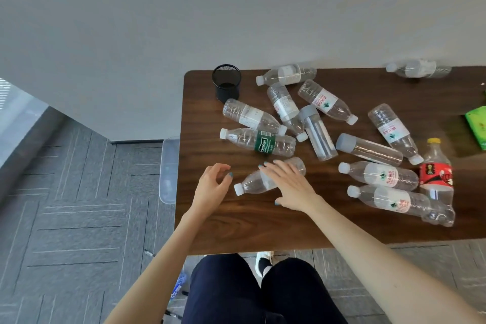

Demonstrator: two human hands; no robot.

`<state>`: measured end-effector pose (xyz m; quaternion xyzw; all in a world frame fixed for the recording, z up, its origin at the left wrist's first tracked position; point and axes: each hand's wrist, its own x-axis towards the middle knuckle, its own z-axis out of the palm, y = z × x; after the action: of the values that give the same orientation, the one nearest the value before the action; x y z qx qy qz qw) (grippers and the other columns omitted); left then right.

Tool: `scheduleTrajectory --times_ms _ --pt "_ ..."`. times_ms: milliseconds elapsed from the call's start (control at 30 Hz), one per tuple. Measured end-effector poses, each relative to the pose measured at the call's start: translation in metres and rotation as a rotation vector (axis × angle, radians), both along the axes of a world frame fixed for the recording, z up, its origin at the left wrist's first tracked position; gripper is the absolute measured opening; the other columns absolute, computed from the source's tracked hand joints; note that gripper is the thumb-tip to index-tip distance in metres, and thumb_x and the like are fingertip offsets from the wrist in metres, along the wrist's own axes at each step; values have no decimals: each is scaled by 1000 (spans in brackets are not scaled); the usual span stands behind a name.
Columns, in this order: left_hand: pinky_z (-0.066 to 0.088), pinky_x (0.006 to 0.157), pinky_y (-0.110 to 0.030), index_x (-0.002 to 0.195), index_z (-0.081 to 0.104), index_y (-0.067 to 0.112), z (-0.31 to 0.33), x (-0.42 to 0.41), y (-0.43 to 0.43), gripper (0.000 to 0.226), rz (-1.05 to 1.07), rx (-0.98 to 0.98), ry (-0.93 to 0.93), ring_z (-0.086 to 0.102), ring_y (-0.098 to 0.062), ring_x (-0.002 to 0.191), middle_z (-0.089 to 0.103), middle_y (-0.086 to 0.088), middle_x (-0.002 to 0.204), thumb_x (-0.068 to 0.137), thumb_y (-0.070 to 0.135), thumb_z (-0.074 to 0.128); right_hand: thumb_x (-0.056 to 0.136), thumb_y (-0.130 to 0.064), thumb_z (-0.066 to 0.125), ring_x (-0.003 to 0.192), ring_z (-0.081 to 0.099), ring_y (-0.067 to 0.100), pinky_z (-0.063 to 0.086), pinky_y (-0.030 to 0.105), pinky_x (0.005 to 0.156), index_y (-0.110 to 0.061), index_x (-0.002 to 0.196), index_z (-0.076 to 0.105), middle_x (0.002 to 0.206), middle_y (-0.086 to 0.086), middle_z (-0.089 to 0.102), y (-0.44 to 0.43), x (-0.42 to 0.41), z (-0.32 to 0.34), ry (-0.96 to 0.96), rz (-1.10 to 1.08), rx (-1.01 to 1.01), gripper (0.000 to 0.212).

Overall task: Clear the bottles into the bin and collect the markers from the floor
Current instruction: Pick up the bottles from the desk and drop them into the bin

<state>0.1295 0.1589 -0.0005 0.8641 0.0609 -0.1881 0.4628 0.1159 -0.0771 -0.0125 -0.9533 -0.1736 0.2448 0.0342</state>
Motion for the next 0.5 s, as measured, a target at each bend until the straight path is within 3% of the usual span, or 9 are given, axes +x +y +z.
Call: scheduleTrajectory --times_ms 133,233,367,500 --pt "42 86 -20 119 60 22 -2 -10 -9 26 25 -7 20 55 -11 109 57 3 118 96 31 54 79 -20 76 140 32 21 16 36 120 -17 151 23 148 2 39 -4 -14 -18 -58 -31 -5 89" --pt "40 74 -11 119 60 21 -4 -15 -20 24 35 12 42 56 -9 102 57 3 114 98 28 50 80 -14 74 131 43 22 29 34 113 -18 145 32 139 2 46 -12 -24 -24 -37 -104 85 78" --pt "40 67 -14 118 60 22 -7 -19 -38 25 56 24 61 56 -12 97 57 2 109 100 18 44 78 -22 71 115 52 23 40 35 94 -20 135 38 125 1 49 -32 -26 -12 -85 -264 227 66" --pt "46 84 -26 117 61 22 -3 -10 -66 25 22 60 23 58 -13 101 60 1 110 95 16 49 79 -29 70 110 54 22 44 33 87 -18 131 39 123 1 49 -62 -16 11 -179 -424 275 62"
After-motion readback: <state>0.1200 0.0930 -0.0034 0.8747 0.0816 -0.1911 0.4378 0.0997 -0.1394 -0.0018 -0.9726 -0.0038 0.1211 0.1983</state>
